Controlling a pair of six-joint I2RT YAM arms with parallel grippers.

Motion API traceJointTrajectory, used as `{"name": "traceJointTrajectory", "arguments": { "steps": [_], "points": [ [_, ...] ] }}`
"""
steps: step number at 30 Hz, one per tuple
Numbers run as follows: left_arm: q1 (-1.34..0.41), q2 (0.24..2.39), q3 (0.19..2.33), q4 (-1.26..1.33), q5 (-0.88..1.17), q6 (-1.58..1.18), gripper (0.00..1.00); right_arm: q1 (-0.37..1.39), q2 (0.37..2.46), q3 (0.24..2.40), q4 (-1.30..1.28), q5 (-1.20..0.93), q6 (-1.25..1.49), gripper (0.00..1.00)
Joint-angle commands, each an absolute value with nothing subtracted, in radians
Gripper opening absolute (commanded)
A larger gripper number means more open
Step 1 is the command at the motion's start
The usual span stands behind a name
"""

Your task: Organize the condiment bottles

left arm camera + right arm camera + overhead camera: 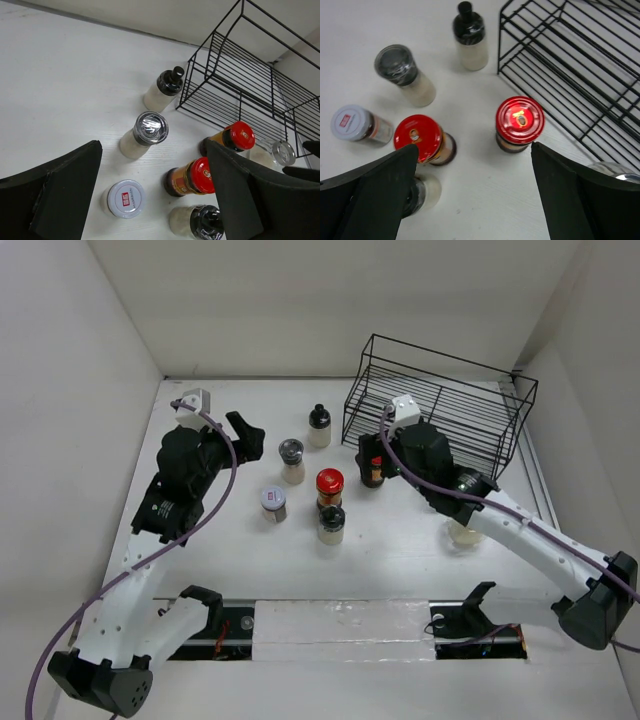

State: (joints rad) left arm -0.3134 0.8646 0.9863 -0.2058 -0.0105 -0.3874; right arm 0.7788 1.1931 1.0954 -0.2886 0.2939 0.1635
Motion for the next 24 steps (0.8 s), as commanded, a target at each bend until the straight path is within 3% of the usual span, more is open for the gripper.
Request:
{"name": "traceJointTrajectory", "arguments": {
  "steps": [1,3,5,6,7,8,9,10,11,12,13,14,19,24],
  "points": [
    [-0.316,0.854,1.006,-0.137,0.032,-0.364,0.82,0.718,1.173,1.085,-0.29,0.31,0.201,1.0],
    [-0.316,0.854,0.997,-0.137,0.014,-0.351,0.82,0.698,1.184,1.085,-0.299,0.298,0.21,0.98],
    [-0.316,0.844,0.97,-0.098,0.014,-0.351,0.79,0.686,1.203,1.085,-0.299,0.298,0.21,0.75],
    [-0.316,0.835,0.941,-0.085,0.014,-0.342,0.55,0.677,1.203,1.085,-0.288,0.298,0.21,0.53],
    [-0.316,0.834,0.931,-0.084,0.014,-0.333,0.35,0.664,1.213,1.085,-0.288,0.288,0.21,0.21],
    [-0.316,0.834,0.931,-0.084,0.014,-0.333,0.19,0.664,1.226,1.085,-0.288,0.288,0.21,0.18],
    [-0.316,0.834,0.931,-0.084,0.014,-0.333,0.12,0.654,1.235,1.094,-0.288,0.288,0.21,0.18],
    [-0.316,0.834,0.931,-0.084,0.014,-0.333,0.12,0.653,1.235,1.104,-0.302,0.288,0.21,0.24],
    [-0.316,0.834,0.931,-0.084,0.014,-0.333,0.16,0.644,1.262,1.104,-0.302,0.278,0.21,0.52],
    [-0.316,0.834,0.931,-0.084,0.014,-0.333,0.22,0.644,1.275,1.115,-0.314,0.278,0.21,0.7],
    [-0.316,0.834,0.931,-0.084,0.014,-0.333,0.31,0.644,1.287,1.115,-0.325,0.269,0.21,0.82],
    [-0.316,0.834,0.931,-0.084,0.014,-0.333,0.47,0.644,1.301,1.124,-0.325,0.268,0.21,0.97],
    [-0.316,0.834,0.931,-0.084,0.005,-0.333,0.61,0.624,1.396,1.124,-0.301,0.235,0.221,1.0],
    [-0.316,0.845,0.931,-0.084,0.025,-0.333,0.61,0.592,1.474,1.147,-0.278,0.184,0.221,1.0]
  ]
}}
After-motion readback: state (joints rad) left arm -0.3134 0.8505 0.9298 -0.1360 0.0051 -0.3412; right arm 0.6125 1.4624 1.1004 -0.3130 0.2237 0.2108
